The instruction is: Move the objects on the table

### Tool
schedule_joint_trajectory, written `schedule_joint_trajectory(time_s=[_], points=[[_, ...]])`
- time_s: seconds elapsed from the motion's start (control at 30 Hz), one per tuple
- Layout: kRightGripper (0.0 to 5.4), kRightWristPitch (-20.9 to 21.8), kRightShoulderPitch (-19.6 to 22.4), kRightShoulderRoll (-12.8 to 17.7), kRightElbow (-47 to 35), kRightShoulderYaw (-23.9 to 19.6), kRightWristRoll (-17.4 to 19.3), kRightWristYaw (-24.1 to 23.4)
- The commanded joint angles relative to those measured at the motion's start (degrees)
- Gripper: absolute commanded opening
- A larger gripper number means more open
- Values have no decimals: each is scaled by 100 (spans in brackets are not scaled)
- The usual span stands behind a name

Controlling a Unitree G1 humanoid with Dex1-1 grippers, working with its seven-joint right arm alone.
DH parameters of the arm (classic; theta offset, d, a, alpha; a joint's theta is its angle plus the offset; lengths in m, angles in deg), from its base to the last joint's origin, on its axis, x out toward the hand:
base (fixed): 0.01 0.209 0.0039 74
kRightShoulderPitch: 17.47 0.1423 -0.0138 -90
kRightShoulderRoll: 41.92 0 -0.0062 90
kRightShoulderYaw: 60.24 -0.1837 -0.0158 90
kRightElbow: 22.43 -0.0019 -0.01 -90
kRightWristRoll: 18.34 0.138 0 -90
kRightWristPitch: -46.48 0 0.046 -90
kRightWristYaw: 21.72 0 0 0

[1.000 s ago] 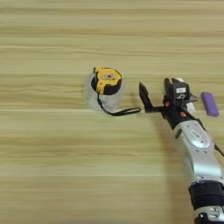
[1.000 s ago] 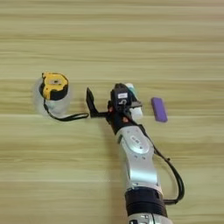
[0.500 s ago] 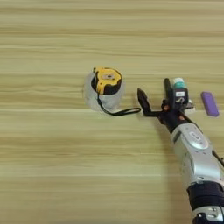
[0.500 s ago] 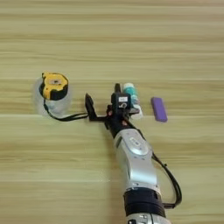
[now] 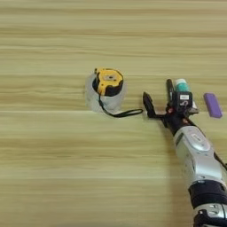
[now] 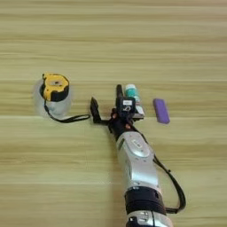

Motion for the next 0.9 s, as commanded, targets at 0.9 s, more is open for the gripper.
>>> schedule_joint_trajectory(time_s=[0.9], points=[[539,-620,538,-30,71,-191,715,528]])
